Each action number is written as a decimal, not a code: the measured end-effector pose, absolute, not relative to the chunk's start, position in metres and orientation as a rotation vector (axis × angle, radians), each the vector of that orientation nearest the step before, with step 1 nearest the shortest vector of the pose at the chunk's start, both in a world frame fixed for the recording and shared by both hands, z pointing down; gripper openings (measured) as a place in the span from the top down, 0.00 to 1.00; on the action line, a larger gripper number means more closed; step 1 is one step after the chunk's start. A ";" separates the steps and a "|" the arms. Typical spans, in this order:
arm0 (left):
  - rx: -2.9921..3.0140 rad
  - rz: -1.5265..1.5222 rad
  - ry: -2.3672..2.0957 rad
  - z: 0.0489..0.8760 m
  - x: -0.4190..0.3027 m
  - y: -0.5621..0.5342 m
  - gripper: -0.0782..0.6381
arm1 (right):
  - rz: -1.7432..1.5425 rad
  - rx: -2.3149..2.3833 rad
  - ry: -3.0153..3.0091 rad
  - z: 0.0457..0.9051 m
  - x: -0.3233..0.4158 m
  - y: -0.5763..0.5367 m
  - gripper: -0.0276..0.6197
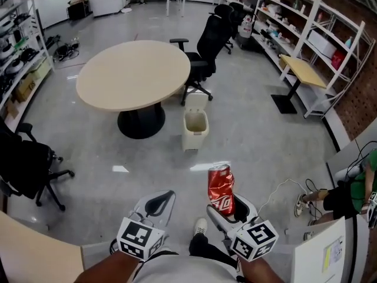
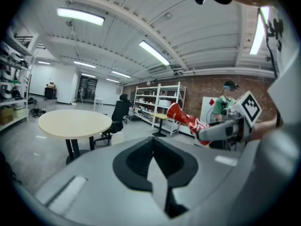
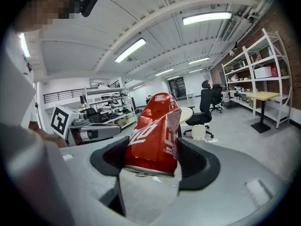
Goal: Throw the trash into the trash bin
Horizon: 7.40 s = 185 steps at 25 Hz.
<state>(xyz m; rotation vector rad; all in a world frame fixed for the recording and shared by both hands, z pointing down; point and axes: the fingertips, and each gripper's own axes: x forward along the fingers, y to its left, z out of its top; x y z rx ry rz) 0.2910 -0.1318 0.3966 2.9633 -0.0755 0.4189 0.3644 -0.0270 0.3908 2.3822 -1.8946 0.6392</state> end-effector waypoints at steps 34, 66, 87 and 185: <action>2.851 0.486 -0.349 0.417 0.476 -0.190 0.88 | 0.717 2.271 -2.020 0.425 0.575 -0.078 0.46; 2.817 0.663 -0.100 0.477 0.599 -0.381 0.88 | 0.953 2.241 -1.713 0.500 0.696 -0.273 0.47; 2.673 0.968 -0.250 0.583 0.625 -0.405 0.88 | 1.247 1.937 -1.695 0.665 0.741 -0.341 0.47; 2.851 0.788 -0.043 0.494 0.646 -0.391 0.88 | 0.993 2.157 -1.940 0.497 0.729 -0.333 0.95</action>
